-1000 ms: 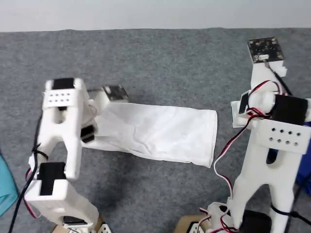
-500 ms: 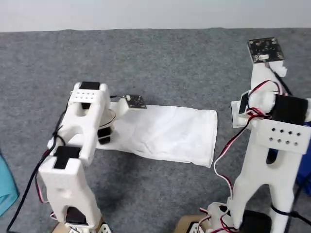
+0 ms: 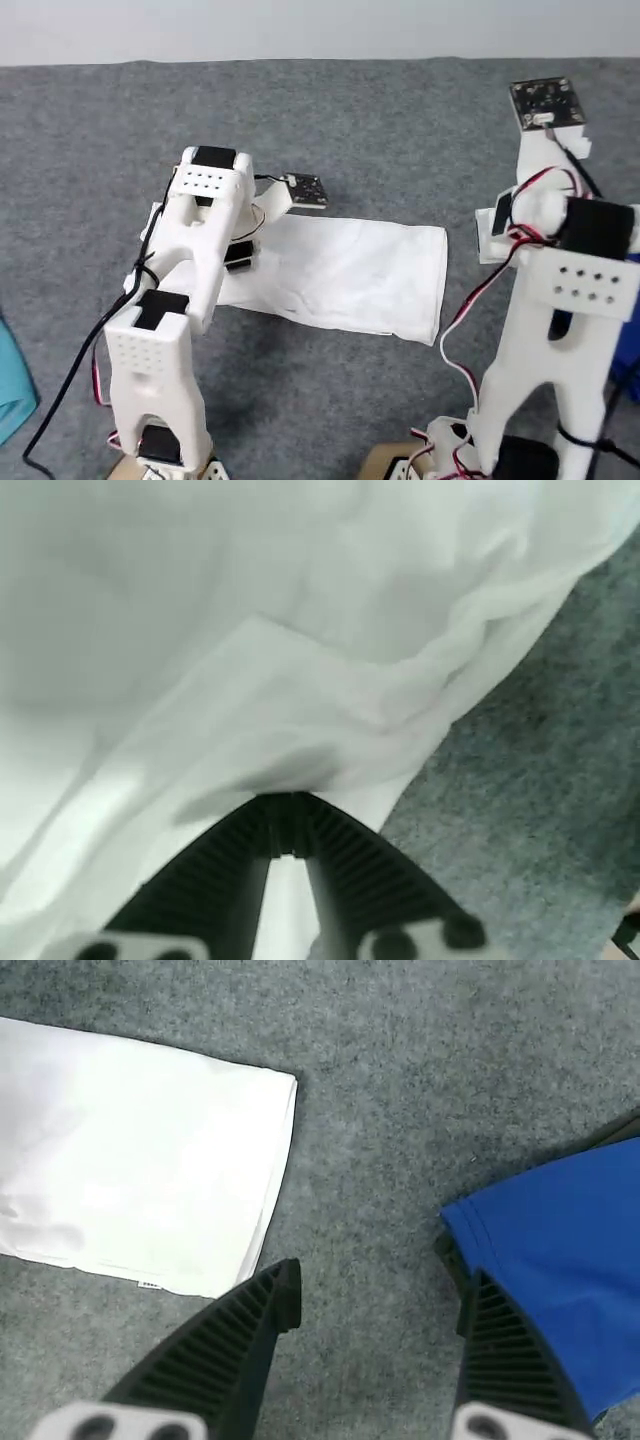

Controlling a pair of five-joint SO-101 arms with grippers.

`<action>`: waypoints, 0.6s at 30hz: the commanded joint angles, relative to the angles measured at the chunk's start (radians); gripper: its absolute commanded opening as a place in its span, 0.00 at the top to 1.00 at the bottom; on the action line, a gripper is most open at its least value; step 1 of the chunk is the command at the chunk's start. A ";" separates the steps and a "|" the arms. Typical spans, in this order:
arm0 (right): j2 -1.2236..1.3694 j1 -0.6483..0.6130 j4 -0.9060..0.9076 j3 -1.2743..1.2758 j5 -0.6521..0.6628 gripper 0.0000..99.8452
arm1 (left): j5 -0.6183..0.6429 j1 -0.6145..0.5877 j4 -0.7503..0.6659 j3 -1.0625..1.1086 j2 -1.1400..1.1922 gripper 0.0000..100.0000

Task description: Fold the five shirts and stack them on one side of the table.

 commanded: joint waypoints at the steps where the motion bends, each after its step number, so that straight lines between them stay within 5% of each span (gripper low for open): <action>1: -0.064 0.002 0.036 -0.009 -0.011 0.73 | 0.003 0.014 0.012 -0.025 0.002 1.00; 9: -0.070 0.002 0.036 -0.009 -0.011 0.73 | 0.005 0.064 0.026 -0.042 0.147 1.00; 18: -0.070 0.002 0.036 -0.009 -0.011 0.73 | 0.021 0.038 0.071 -0.082 -0.037 1.00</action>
